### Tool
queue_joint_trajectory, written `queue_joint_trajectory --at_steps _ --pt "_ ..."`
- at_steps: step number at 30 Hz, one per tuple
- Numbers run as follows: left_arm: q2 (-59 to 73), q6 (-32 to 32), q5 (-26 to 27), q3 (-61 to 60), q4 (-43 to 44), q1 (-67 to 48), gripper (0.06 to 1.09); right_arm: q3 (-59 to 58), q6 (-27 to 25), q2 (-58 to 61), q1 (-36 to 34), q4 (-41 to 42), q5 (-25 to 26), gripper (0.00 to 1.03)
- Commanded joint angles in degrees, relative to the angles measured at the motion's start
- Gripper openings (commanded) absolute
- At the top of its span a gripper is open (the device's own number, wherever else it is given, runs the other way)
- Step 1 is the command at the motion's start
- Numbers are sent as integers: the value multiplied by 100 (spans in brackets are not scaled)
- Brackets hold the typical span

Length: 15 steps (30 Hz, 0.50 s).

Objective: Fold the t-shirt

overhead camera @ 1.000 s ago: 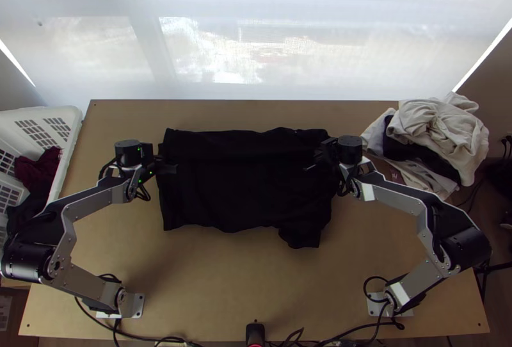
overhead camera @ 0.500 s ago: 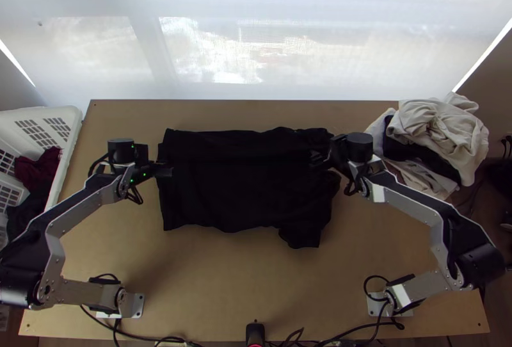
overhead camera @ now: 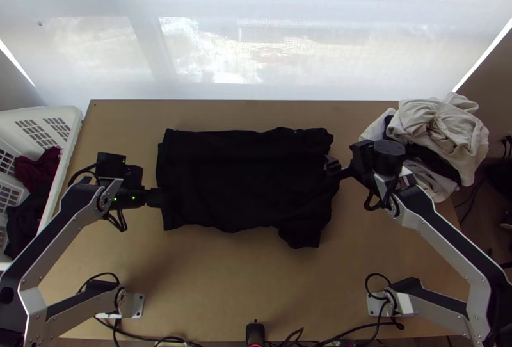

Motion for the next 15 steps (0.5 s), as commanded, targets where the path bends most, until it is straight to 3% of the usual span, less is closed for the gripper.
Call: queue_joint_trajectory --at_steps 1,8,12,15 --pt "-46 -33 160 -45 -950 -344 69 -202 22 -814 83 -559 -5 98" --pt "95 -33 151 -203 -889 -476 69 -8 22 -1034 285 -1077 -5 98" --pt "235 -25 160 -335 -660 -485 55 -8 -48 -1245 496 -1411 -5 98" --pt "297 10 309 -387 -493 -476 38 -8 -101 -1385 672 -1701 -5 98"
